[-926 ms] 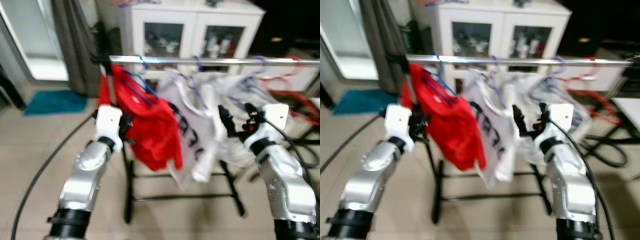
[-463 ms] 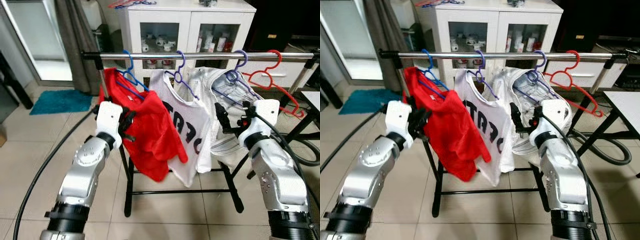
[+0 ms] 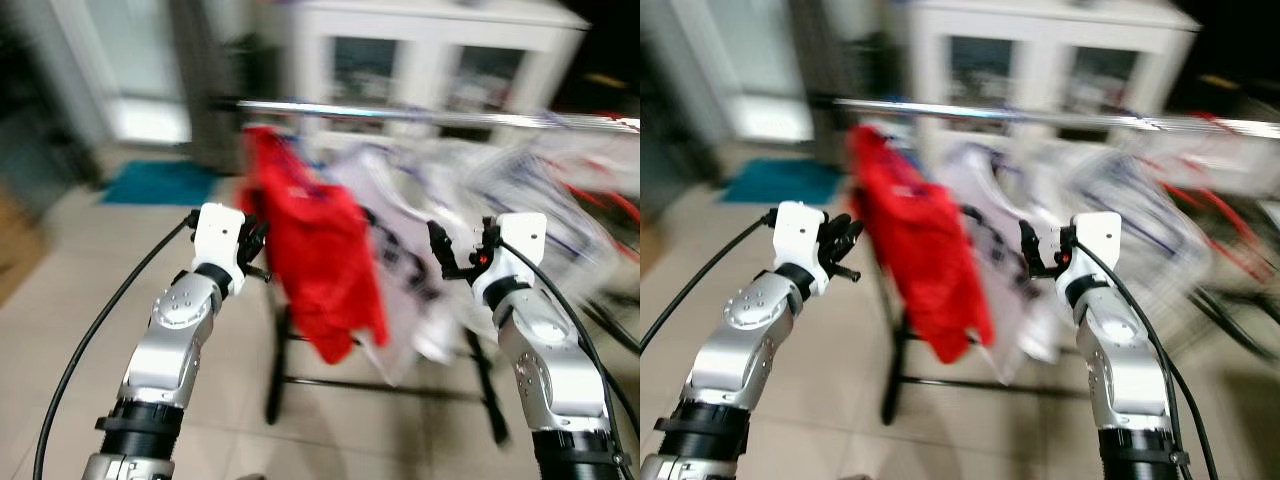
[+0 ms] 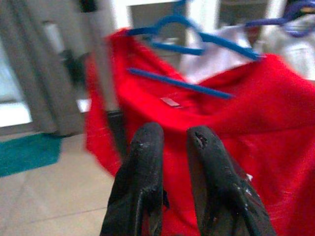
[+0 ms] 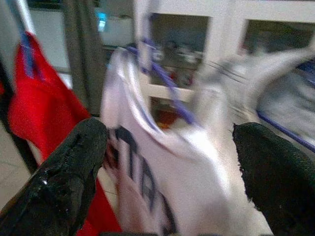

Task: Hang hanger

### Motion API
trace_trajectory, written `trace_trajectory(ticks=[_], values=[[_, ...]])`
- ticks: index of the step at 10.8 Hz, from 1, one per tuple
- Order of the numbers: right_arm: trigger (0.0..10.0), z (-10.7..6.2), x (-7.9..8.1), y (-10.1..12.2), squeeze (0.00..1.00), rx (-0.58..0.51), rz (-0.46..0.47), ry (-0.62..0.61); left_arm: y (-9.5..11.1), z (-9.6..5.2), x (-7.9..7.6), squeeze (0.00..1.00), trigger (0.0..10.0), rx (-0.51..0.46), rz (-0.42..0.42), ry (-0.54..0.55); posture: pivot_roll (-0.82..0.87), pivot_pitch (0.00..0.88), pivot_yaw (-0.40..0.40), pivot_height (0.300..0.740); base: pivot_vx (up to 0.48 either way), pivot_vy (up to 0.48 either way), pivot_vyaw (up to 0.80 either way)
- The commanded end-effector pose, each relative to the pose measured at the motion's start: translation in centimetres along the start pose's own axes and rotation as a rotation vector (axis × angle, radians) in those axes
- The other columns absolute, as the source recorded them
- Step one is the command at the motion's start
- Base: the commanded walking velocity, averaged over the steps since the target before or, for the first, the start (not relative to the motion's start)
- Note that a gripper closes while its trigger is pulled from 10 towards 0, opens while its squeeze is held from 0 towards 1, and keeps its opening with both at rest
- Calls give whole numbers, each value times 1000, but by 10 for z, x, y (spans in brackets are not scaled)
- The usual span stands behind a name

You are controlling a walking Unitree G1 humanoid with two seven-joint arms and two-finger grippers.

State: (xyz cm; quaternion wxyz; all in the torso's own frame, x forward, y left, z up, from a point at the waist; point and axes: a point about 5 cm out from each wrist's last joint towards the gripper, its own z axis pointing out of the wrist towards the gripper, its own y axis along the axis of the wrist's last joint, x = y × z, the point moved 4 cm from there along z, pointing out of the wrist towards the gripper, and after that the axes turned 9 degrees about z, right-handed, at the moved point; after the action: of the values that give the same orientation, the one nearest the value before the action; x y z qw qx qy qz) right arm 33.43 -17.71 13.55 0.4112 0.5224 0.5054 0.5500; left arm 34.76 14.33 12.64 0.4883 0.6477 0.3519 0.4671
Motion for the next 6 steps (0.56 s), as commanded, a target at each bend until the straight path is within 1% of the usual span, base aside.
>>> trace_trajectory(ticks=[1, 2, 3, 4, 5, 6], values=[[10000, 2, -3, 8, 1000, -26, 2, 0, 8, 4, -3, 0, 10000, -27, 15, -11, -16, 0, 8, 740, 304, 0, 0], [10000, 3, 0, 16, 1000, -58, -8, 29, 9, 3, -4, 0, 10000, -29, 19, -16, -10, 0, 1, 740, 304, 0, 0], [10000, 4, 0, 20, 1000, -73, -19, 32, 9, 3, -4, 0, 10000, -31, 22, -17, -8, 0, -1, 740, 0, 0, 0], [10000, 6, -5, 20, 1000, -43, -36, 3, 11, 1, -8, 0, 10000, -34, 29, -57, -6, 0, -5, 740, 0, 0, 0], [10000, 7, -5, 23, 1000, -53, -36, 19, 12, 0, -10, 0, 10000, -48, 38, -79, -6, 0, -5, 740, 0, 0, 0], [10000, 8, -4, 26, 1000, -48, -35, 45, 16, -4, -14, 0, 10000, -85, 54, -125, -6, 0, -5, 740, 0, 0, 0]])
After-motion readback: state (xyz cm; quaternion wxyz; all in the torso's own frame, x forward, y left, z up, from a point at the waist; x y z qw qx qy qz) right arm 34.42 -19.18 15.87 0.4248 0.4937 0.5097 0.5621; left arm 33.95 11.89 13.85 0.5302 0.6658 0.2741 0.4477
